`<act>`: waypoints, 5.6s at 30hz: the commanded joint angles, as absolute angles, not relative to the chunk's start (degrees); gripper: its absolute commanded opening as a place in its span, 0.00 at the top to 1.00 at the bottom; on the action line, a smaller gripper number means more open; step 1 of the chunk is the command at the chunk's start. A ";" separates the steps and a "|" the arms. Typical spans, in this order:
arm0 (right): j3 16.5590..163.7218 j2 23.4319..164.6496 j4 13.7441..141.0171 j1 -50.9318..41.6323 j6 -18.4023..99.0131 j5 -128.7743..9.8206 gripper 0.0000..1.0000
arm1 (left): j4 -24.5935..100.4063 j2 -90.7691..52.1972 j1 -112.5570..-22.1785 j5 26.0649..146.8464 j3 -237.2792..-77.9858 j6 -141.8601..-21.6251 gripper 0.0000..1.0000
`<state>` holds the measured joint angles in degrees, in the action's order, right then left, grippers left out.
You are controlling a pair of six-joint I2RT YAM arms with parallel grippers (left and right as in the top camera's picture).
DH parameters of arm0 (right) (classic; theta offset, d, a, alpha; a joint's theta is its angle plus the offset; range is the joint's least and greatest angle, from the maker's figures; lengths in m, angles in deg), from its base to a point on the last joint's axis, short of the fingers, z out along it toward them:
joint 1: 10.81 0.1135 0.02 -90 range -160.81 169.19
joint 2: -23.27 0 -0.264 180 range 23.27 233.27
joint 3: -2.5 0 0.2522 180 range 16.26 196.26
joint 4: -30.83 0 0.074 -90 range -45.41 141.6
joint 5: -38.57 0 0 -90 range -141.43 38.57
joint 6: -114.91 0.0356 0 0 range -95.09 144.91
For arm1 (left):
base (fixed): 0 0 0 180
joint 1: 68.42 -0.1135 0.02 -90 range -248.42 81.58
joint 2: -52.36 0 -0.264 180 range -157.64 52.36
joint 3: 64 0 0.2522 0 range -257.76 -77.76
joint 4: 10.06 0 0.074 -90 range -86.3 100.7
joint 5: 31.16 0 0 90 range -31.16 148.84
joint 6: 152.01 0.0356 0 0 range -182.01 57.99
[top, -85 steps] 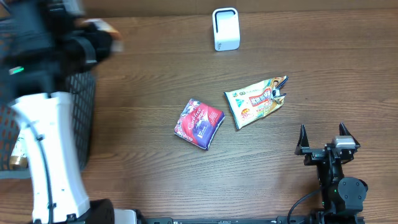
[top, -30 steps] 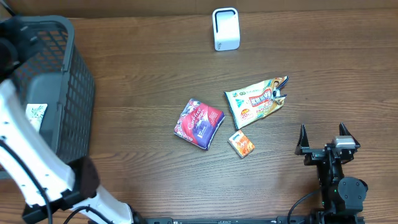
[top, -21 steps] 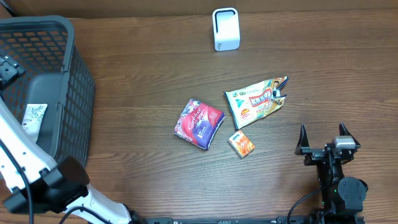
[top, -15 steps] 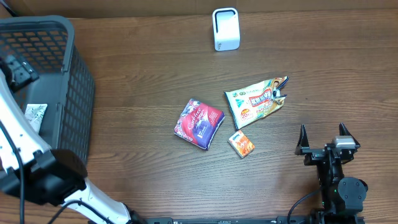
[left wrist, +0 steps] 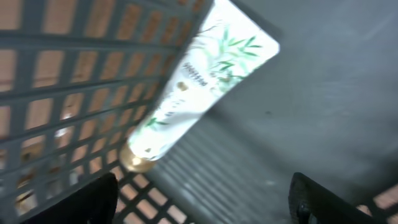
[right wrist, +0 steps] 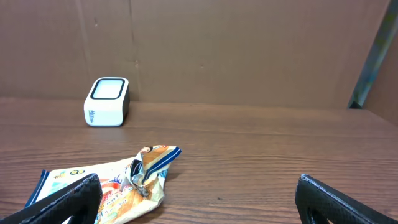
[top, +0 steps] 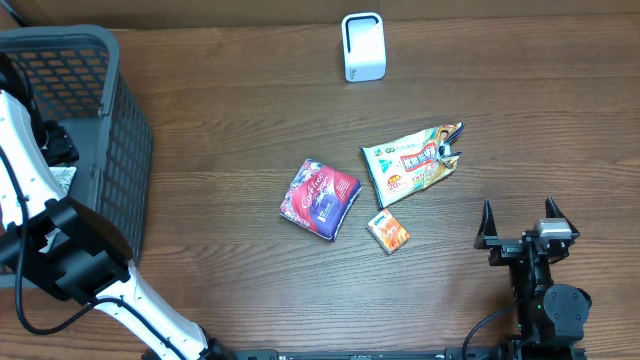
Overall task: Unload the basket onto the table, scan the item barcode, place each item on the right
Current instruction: 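Reach the left gripper into the basket toward the white Pantene tube, then grasp the Pantene tube with the left gripper and lift it, then carry the tube out and set it on the table beside the orange box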
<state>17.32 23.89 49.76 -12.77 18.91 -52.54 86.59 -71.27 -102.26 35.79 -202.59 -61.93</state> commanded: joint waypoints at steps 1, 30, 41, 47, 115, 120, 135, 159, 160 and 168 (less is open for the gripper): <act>16.73 23.43 49.44 -13.03 19.10 -52.38 0.00 | 87.36 -71.99 -102.13 28.82 -202.59 -64.27 0.21; 16.73 23.43 49.41 -13.03 19.10 -52.38 0.00 | 91.34 -48.85 -104.03 38.13 -202.16 -69.14 0.26; 16.73 23.43 49.44 -13.03 19.10 -52.38 0.00 | 76.58 -53.24 -104.78 38.96 -188.60 -56.57 0.25; 16.73 23.43 49.44 -13.03 19.10 -52.38 0.00 | 68.87 -53.28 -104.82 39.00 -178.99 -46.37 0.26; 16.73 23.43 49.44 -13.03 19.10 -52.38 0.00 | 41.63 -60.87 -116.03 57.30 -154.75 -29.23 0.76; 16.73 23.43 49.41 -13.03 19.10 -52.38 0.00 | 42.53 -59.93 -113.98 57.17 -157.30 -36.29 0.96; 16.73 23.43 49.44 -13.03 19.10 -52.38 0.00 | 59.97 -53.48 -108.25 68.55 -186.22 -53.91 0.96; 16.73 23.43 49.44 -13.03 19.10 -52.38 0.00 | 65.41 -43.78 -70.94 104.29 -193.85 -76.40 0.96; 16.73 23.43 49.44 -13.03 19.10 -52.38 0.00 | 65.44 -44.83 -67.66 102.83 -193.85 -76.42 0.96; 16.73 23.43 49.41 -13.03 19.10 -52.38 0.00 | 65.63 -57.59 -45.13 88.71 -193.85 -80.33 0.96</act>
